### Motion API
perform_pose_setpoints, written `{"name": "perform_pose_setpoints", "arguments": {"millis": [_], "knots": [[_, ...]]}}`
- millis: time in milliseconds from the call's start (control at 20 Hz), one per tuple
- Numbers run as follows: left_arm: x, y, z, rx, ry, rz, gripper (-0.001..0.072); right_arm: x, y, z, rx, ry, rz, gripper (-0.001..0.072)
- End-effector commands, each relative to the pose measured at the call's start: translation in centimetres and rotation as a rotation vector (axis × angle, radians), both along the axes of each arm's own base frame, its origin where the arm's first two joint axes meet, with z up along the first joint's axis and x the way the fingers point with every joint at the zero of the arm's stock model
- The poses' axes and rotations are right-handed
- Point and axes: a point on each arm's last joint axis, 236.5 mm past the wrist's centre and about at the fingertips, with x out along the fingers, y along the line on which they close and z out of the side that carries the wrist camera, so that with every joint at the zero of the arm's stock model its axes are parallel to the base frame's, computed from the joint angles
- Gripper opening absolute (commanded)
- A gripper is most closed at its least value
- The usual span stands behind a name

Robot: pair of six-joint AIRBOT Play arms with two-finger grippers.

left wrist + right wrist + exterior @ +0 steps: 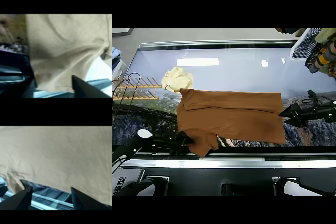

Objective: Fold the clothes and pants, and hang the long-sleeved shirts on hangers.

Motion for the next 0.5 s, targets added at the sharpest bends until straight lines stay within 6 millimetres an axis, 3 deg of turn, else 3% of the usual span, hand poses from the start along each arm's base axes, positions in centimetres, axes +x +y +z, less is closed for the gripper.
{"name": "perform_pose_setpoints", "arguments": {"millis": [0, 50, 100, 250, 450], "knots": [[0.3, 0.1, -0.2, 0.005, -0.001, 0.018, 0.0263, -0.1, 0.2, 0.1, 0.009, 0.002, 0.003, 0.054], [0.4, 0.1, -0.2, 0.005, -0.002, 0.018, 0.0105, -0.2, 0.2, 0.2, 0.013, 0.004, 0.005, 0.054], [0.4, 0.0, -0.2, 0.005, -0.006, 0.013, 0.002, -0.4, 0.5, 0.5, 0.026, 0.007, 0.017, 0.0541], [0.3, 0.0, -0.2, 0.005, -0.007, 0.012, 0.002, -1.5, 0.3, 1.7, -0.005, -0.026, 0.06, 0.0541], [0.3, 0.0, -0.2, 0.004, -0.008, 0.007, 0.002, -2.5, -4.6, 1.9, -0.105, -0.034, -0.058, 0.0543]]}}
